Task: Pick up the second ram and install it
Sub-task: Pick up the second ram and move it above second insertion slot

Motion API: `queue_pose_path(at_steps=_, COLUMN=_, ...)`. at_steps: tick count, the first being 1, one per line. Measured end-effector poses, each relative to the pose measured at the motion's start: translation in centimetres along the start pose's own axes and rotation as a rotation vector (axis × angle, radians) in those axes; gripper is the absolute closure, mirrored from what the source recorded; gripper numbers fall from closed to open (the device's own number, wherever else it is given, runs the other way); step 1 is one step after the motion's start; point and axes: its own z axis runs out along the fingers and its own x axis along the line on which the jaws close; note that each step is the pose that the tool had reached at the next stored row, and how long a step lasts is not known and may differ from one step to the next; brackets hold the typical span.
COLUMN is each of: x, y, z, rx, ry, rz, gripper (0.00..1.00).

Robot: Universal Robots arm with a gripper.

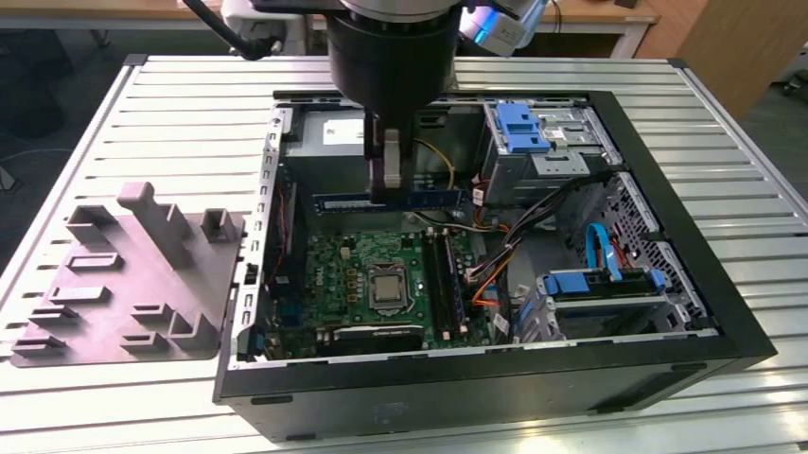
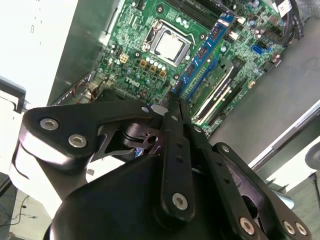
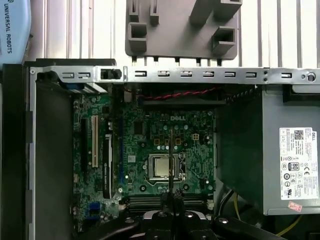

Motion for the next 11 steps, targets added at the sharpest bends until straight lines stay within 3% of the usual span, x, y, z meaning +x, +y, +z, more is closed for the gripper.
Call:
queue_pose_path(at_steps=4, x=-0.02, y=-0.78, z=0.16, rx=0.0001, ry=-0.0002, rz=0.0, gripper=0.88)
queue_pose_path(at_steps=11, x=0.01, y=-1.48, z=1.07, rx=0.0001, ry=-0.0001, rz=0.0, gripper=0.88)
